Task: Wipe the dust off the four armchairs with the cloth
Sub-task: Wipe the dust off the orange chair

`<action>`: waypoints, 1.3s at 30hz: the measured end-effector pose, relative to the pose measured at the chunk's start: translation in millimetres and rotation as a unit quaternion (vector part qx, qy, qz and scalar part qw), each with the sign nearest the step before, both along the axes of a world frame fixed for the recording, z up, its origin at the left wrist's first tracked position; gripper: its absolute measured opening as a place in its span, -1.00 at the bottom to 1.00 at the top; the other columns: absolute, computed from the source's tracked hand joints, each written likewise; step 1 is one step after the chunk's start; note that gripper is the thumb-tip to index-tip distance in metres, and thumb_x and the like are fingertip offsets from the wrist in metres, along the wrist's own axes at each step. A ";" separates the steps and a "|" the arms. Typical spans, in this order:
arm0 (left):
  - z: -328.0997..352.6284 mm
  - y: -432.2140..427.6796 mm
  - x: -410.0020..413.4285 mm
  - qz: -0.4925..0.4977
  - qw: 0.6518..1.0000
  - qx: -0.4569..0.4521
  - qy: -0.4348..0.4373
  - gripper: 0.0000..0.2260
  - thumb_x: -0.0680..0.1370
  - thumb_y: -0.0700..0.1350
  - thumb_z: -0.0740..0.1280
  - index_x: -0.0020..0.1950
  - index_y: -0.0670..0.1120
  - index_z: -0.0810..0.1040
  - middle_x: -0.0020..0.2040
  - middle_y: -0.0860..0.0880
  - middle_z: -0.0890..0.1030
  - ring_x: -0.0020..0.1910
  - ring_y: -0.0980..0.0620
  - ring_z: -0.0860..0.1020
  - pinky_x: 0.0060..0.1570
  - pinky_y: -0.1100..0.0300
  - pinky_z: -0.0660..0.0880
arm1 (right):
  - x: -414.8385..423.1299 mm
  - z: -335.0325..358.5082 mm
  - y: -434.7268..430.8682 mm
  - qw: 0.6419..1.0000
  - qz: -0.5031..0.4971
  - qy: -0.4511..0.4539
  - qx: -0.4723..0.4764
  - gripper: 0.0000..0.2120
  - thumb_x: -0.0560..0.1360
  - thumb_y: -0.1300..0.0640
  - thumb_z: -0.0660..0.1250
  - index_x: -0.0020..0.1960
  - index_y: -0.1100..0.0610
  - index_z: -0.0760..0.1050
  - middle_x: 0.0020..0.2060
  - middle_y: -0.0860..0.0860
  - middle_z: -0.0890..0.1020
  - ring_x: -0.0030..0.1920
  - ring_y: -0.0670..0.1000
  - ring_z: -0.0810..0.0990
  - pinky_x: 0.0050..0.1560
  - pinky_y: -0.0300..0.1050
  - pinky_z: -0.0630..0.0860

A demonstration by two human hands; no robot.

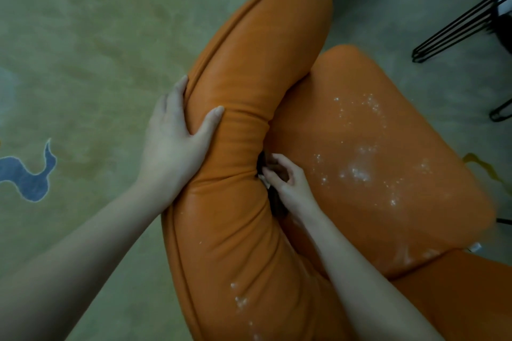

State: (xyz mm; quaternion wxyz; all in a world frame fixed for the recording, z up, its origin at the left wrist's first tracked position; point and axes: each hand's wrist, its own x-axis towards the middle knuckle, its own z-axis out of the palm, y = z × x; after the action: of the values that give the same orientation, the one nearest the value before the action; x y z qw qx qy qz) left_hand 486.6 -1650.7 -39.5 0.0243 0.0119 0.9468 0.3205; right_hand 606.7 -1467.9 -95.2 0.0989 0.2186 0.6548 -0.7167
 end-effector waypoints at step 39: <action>53.3 0.3 20.2 -0.037 0.991 0.111 -0.064 -0.39 0.60 0.15 0.28 0.57 -0.07 0.23 0.50 -0.09 0.33 0.48 -0.03 0.28 0.41 0.17 0.17 | 49.7 103.8 -39.6 0.977 0.044 0.134 0.160 -0.79 0.48 0.13 0.38 0.10 0.12 0.60 -0.01 0.03 0.64 0.06 0.05 0.63 0.11 0.08 0.58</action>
State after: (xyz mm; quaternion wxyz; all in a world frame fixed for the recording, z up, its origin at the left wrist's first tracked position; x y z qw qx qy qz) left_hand 506.7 -1650.4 13.9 0.0948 0.0289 0.9009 0.4225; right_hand 656.4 -1507.6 8.6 0.0057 0.1045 0.7775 -0.6201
